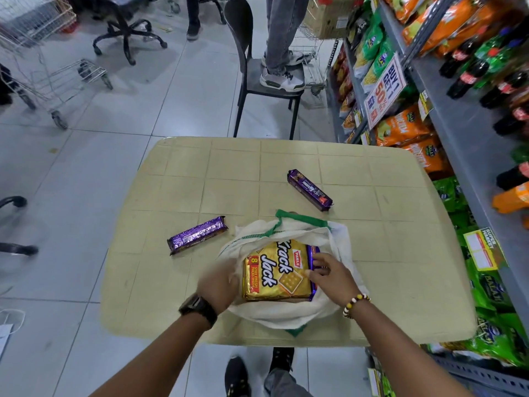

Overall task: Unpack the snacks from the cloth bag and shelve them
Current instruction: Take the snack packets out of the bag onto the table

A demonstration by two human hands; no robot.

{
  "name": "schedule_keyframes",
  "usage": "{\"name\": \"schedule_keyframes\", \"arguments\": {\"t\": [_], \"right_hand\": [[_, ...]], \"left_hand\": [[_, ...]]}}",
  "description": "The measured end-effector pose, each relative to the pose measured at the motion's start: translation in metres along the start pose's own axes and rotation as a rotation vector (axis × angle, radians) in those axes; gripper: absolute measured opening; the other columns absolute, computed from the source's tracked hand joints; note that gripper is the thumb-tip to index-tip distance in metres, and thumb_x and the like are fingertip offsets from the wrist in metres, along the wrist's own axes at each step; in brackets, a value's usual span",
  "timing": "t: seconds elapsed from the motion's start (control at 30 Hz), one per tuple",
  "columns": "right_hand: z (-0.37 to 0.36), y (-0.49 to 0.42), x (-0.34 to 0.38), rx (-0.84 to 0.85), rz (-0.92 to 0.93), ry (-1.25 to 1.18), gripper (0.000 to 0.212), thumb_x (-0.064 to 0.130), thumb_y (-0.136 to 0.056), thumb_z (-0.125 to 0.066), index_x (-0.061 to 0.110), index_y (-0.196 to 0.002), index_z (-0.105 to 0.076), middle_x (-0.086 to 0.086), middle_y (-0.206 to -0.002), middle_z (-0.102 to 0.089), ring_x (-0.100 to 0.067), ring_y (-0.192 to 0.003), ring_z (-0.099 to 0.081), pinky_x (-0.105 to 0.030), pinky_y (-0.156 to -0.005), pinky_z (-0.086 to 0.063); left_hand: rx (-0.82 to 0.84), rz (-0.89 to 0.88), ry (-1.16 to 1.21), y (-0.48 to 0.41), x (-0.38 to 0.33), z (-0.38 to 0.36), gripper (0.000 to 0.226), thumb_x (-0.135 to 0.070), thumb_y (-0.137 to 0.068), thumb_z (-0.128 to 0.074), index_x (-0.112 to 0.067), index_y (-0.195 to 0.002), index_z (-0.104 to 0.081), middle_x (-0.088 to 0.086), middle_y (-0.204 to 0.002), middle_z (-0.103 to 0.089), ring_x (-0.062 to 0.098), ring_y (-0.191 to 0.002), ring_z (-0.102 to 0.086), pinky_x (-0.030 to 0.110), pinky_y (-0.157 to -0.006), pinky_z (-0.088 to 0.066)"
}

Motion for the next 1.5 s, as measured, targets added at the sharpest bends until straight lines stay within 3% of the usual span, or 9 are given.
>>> {"name": "schedule_keyframes", "arguments": {"t": [0.1, 0.17, 0.27, 0.37, 0.47, 0.6, 0.77, 0.93, 1.5], "right_hand": [[-0.011, 0.001, -0.016, 0.036, -0.158, -0.358, 0.044, 0.031, -0.089, -0.070, 0.018, -0.128, -0.056, -0.001, -0.119, -0.064, -0.014, -0.105, -0.064, -0.029, -0.080, -0.055], [-0.011, 0.002, -0.027, 0.018, -0.233, -0.436, 0.038, 0.033, -0.092, -0.066, 0.016, -0.125, -0.058, -0.006, -0.119, -0.064, -0.016, -0.098, -0.063, -0.033, -0.078, -0.055], [-0.019, 0.011, -0.035, 0.062, -0.335, -0.500, 0.018, 0.036, -0.097, -0.057, 0.020, -0.104, -0.062, -0.008, -0.111, -0.064, -0.021, -0.097, -0.060, -0.042, -0.084, -0.054], [-0.027, 0.014, -0.035, 0.051, -0.373, -0.471, 0.025, 0.040, -0.098, -0.052, 0.017, -0.093, -0.060, -0.008, -0.100, -0.062, -0.022, -0.093, -0.059, -0.042, -0.084, -0.052], [-0.032, 0.011, -0.028, 0.011, -0.370, -0.404, 0.043, 0.054, -0.090, -0.057, 0.011, -0.086, -0.061, -0.008, -0.082, -0.056, -0.021, -0.076, -0.055, -0.037, -0.072, -0.052], [-0.034, 0.017, -0.031, 0.014, -0.414, -0.383, 0.045, 0.055, -0.092, -0.054, 0.010, -0.088, -0.059, -0.008, -0.075, -0.052, -0.019, -0.060, -0.050, -0.027, -0.053, -0.044], [-0.045, 0.019, -0.038, 0.002, -0.302, -0.054, 0.032, 0.050, -0.088, -0.060, 0.021, -0.100, -0.066, -0.001, -0.098, -0.069, -0.017, -0.087, -0.063, -0.034, -0.082, -0.054], [-0.051, 0.031, -0.015, -0.123, -0.211, 0.115, 0.033, 0.042, -0.082, -0.071, 0.017, -0.098, -0.058, -0.003, -0.091, -0.067, -0.020, -0.080, -0.062, -0.027, -0.060, -0.043], [-0.012, 0.133, 0.046, -0.313, 0.056, -0.154, 0.031, 0.032, -0.073, -0.084, 0.039, -0.089, -0.059, 0.016, -0.091, -0.066, -0.008, -0.082, -0.066, -0.031, -0.068, -0.057]], "left_hand": [[0.146, 0.121, 0.682, 0.005, -0.016, -0.020, 0.041, -0.029, -0.101, -0.054, -0.018, -0.140, -0.049, 0.000, -0.134, -0.059, 0.006, -0.096, -0.064, 0.018, -0.073, -0.050], [0.214, 0.230, 0.919, 0.009, -0.021, -0.033, 0.034, -0.028, -0.102, -0.053, -0.018, -0.134, -0.050, 0.005, -0.128, -0.064, 0.009, -0.094, -0.067, 0.026, -0.078, -0.054], [0.251, 0.316, 1.065, 0.015, -0.022, -0.040, 0.031, -0.033, -0.103, -0.049, -0.018, -0.129, -0.056, 0.001, -0.110, -0.074, 0.016, -0.093, -0.072, 0.037, -0.085, -0.058], [0.278, 0.344, 1.130, 0.024, -0.024, -0.045, 0.032, -0.042, -0.104, -0.042, -0.024, -0.109, -0.067, -0.005, -0.089, -0.079, 0.013, -0.086, -0.073, 0.032, -0.075, -0.057], [0.314, 0.327, 1.074, 0.029, -0.026, -0.050, 0.038, -0.049, -0.103, -0.038, -0.026, -0.108, -0.068, -0.005, -0.092, -0.079, 0.011, -0.084, -0.075, 0.034, -0.086, -0.056], [0.337, 0.296, 0.911, 0.026, -0.012, -0.046, 0.044, -0.054, -0.102, -0.039, -0.022, -0.103, -0.069, 0.010, -0.100, -0.076, 0.010, -0.077, -0.072, 0.027, -0.070, -0.054], [0.380, 0.241, 0.768, 0.021, 0.004, -0.052, 0.040, -0.056, -0.093, -0.057, -0.027, -0.122, -0.055, 0.001, -0.115, -0.072, 0.016, -0.098, -0.071, 0.041, -0.092, -0.057], [0.183, 0.153, 0.617, 0.024, -0.011, -0.043, 0.046, -0.032, -0.094, -0.062, -0.026, -0.135, -0.043, -0.002, -0.122, -0.065, 0.020, -0.105, -0.066, 0.041, -0.092, -0.055], [0.007, -0.022, 0.750, 0.096, -0.022, 0.027, 0.046, -0.037, -0.083, -0.078, -0.056, -0.115, -0.051, -0.012, -0.109, -0.067, 0.015, -0.107, -0.065, 0.045, -0.083, -0.061]]}}
Point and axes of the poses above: each hand's wrist, its own y-axis away from the middle knuckle, its own z-axis out of the back of the hand, x = y × z, the point moved 9 cm from there along -y, towards the middle knuckle
